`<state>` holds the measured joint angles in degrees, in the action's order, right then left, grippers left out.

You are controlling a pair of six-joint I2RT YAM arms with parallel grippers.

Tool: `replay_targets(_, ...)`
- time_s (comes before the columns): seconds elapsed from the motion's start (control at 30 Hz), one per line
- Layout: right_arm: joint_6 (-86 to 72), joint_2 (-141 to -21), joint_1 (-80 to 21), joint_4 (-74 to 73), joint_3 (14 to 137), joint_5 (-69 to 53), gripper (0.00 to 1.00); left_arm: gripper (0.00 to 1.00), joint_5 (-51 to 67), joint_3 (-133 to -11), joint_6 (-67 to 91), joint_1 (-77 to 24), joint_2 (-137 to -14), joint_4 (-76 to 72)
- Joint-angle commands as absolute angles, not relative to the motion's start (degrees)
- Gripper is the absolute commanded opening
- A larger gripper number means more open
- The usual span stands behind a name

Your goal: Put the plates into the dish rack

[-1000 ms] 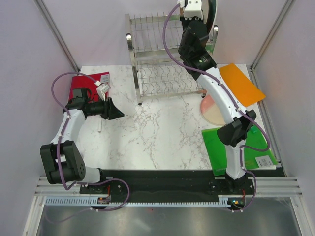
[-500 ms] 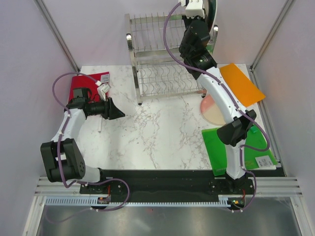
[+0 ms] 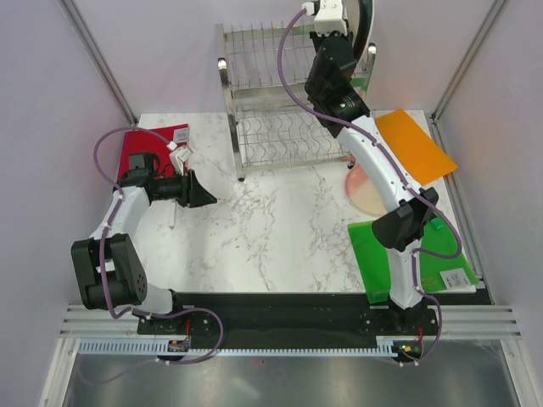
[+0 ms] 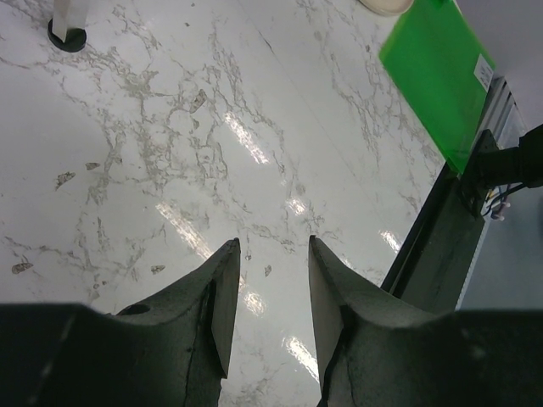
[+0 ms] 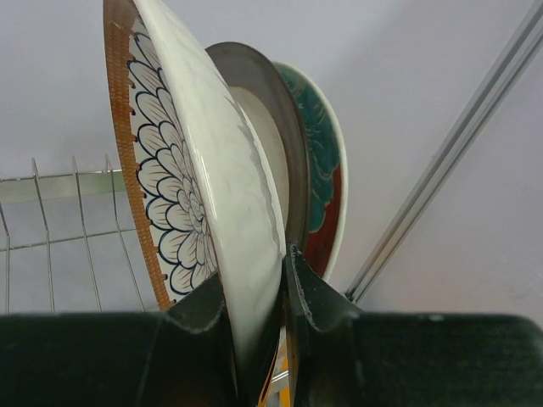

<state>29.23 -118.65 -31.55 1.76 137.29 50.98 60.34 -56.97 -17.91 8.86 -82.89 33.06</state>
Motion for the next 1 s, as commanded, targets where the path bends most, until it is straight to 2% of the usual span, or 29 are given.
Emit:
replay_targets(0.0, 30.1, -120.1, -31.2, 7.6, 140.0, 50.9, 0.00, 0.45, 62.1, -56.7, -17.9, 8.7, -83.0, 31.9)
replay_targets(0.47, 28.7, -123.6, -28.0, 8.3, 140.7, 53.0, 0.00, 0.45, 62.4, -58.2, -16.8, 8.7, -85.9, 31.9)
replay_targets(0.57, 28.6, -123.9, -27.5, 8.1, 140.6, 52.3, 0.17, 0.45, 62.6, -58.8, -16.4, 8.7, -86.4, 32.0)
replay_targets(0.6, 28.6, -124.2, -27.5, 8.3, 140.9, 52.0, 0.28, 0.45, 62.6, -59.0, -16.3, 8.7, -86.6, 32.0)
replay_targets(0.7, 28.9, -124.4, -27.3, 10.0, 141.2, 51.8, 0.42, 0.45, 62.8, -59.0, -15.7, 8.5, -86.6, 31.9)
replay_targets(0.8, 29.5, -123.8, -27.3, 12.2, 141.0, 51.4, 0.49, 0.45, 62.6, -58.9, -15.7, 8.5, -86.0, 31.9)
replay_targets(0.97, 29.7, -122.2, -27.4, 12.7, 140.9, 51.2, 0.50, 0.46, 62.6, -58.8, -15.0, 8.4, -84.7, 31.9)
